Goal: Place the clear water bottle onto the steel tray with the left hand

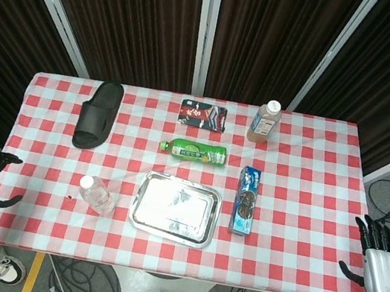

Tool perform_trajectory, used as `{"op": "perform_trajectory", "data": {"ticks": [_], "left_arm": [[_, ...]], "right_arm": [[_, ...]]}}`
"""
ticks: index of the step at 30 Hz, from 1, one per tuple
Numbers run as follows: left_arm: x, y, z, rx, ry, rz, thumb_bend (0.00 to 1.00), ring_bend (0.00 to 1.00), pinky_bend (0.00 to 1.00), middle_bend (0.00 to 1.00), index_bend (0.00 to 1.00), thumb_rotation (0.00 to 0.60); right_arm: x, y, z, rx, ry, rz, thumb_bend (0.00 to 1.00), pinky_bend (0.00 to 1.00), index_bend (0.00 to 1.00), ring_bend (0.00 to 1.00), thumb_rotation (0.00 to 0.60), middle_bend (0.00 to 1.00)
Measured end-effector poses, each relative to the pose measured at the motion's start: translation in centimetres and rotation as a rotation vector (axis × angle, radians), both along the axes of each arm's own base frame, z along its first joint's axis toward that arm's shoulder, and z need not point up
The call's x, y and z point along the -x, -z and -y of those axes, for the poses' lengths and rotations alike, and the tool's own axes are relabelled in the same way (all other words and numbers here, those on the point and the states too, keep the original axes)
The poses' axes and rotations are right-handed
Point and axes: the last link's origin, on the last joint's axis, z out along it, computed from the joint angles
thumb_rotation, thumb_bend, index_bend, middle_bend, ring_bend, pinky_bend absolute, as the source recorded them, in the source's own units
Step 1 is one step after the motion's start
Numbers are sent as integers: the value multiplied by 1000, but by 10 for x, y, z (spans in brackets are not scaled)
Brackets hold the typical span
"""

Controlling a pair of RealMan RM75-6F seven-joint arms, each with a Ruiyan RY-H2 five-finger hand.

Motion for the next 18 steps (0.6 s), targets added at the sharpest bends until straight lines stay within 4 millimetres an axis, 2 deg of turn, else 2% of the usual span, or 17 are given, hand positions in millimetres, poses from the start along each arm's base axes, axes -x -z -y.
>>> {"op": "perform_trajectory", "data": {"ticks": [10, 15, 18], "left_arm": [[-2, 3, 1, 3, -12, 66, 53, 233, 245, 364, 344, 600], [-5, 12, 2, 13, -55, 261, 41, 233, 246, 364, 342, 600], [-5, 22, 0, 16, -89, 416, 15, 221, 245, 340, 309, 600]], "right_arm": [[-1, 0, 1, 1, 0, 6, 110, 0, 0, 0, 600, 0], [1, -1, 1, 4, 7, 5, 111, 0, 0, 0, 600, 0], [2, -1, 1, 6, 12, 5, 111, 0, 0, 0, 600, 0]]}}
